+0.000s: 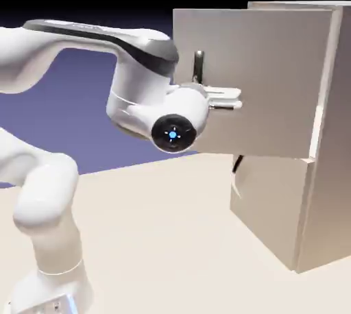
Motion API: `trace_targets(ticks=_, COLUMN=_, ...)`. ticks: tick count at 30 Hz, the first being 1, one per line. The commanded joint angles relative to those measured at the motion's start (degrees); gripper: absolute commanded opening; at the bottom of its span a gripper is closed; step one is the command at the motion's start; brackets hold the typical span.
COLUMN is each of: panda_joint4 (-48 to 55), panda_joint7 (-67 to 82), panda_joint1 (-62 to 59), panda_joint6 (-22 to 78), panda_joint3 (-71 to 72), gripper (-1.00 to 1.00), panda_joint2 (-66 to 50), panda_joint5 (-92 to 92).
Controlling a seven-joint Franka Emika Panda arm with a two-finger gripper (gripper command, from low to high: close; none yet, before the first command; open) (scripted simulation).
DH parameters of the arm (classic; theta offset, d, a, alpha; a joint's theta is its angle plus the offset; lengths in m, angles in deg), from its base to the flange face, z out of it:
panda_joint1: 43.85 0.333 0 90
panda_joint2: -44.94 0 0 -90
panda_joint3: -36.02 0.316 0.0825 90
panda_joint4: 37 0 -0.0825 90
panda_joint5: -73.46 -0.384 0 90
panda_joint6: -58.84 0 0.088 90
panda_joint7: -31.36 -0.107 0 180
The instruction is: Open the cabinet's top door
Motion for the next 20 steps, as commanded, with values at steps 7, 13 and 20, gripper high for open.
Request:
trace_targets(ticks=7, panda_joint4=11.98, panda_joint7=3.60, panda_joint1=4.58, panda_joint6=17.51, panda_joint3=-11.72, gripper=-1.00, panda_joint2=-12.47, panda_joint5=8.34)
trace_targets(ticks=13, panda_joint4=23.45, panda_joint7=7.95, panda_joint1=8.81, panda_joint6=32.38, panda_joint3=-20.19, gripper=-1.00, panda_joint2=-24.63, panda_joint5=11.36)
trace_targets(ticks=20, panda_joint4=34.09, panda_joint7=13.24, panda_joint1=10.00, panda_joint6=46.16, panda_joint3=-25.56, gripper=1.00, panda_joint2=-37.08, panda_joint5=11.55)
